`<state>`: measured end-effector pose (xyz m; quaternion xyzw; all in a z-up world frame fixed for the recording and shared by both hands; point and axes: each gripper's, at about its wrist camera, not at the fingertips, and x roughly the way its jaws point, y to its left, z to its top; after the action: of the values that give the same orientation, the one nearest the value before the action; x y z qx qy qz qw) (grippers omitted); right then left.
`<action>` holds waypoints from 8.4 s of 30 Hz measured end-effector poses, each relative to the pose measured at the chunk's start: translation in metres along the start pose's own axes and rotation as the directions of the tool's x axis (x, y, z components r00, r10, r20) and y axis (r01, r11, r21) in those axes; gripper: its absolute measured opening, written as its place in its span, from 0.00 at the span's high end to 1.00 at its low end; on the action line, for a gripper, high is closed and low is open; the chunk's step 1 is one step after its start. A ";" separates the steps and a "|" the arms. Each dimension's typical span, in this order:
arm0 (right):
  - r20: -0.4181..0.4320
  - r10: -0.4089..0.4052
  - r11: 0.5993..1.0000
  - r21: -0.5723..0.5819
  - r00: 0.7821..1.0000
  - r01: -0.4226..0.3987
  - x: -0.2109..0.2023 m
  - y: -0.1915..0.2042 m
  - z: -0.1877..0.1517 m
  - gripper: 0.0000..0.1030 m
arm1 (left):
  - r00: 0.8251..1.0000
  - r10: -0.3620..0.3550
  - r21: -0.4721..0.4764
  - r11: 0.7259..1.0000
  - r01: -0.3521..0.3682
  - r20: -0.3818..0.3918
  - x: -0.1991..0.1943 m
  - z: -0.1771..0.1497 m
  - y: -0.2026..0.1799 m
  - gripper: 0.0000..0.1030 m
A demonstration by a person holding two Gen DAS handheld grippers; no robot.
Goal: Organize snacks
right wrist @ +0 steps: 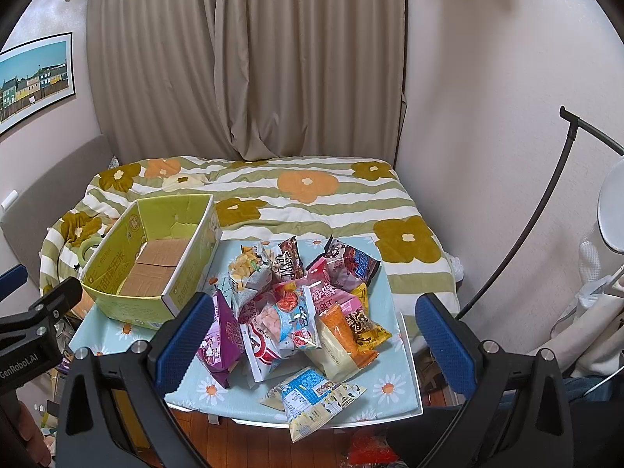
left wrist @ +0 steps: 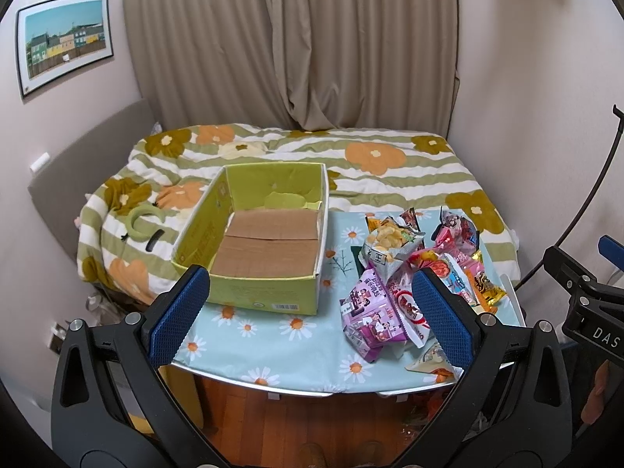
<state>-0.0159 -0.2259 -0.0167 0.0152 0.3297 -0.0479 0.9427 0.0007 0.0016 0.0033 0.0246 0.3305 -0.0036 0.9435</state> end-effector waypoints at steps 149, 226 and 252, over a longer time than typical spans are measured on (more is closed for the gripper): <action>-0.268 0.503 0.852 -0.007 0.822 -0.524 0.156 0.015 0.029 0.47 | 0.963 -0.151 -0.116 0.985 0.127 -0.224 0.136 0.014 -0.022 0.35; -0.431 0.332 0.939 0.064 0.839 -0.338 0.373 0.262 0.137 0.04 | 0.894 -0.126 -0.069 0.992 0.107 -0.430 0.401 0.107 0.205 0.01; -0.176 0.317 0.944 -0.031 0.932 -0.327 0.187 0.157 0.139 0.04 | 0.967 -0.139 -0.089 0.988 0.123 -0.215 0.231 0.113 0.150 0.01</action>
<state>0.2318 -0.0926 -0.0247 0.0446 0.4024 0.1187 0.9066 0.2549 0.1484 -0.0464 -0.0325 0.4338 -0.0508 0.8990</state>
